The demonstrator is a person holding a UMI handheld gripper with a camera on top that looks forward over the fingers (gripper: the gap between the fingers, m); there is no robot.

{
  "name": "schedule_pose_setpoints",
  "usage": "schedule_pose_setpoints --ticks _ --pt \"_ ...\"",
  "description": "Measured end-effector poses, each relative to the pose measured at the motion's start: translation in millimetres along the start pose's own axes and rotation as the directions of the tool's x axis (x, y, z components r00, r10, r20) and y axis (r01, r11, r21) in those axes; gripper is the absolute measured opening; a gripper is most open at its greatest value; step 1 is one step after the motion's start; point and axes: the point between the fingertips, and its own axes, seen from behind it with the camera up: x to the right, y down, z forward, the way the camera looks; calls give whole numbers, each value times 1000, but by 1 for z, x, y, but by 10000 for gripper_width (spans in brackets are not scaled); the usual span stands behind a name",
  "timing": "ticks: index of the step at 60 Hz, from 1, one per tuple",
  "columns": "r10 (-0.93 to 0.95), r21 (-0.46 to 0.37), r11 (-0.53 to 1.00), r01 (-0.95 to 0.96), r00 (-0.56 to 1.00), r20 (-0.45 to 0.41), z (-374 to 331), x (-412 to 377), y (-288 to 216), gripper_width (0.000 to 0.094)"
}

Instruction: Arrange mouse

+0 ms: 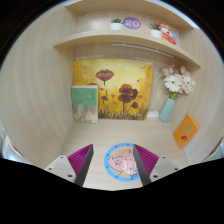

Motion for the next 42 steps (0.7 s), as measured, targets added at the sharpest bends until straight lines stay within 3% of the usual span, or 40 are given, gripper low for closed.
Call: schedule_pose_setpoints --ticks 42 --pt "-3 26 1000 4 1000 -11 -53 -42 23 798"
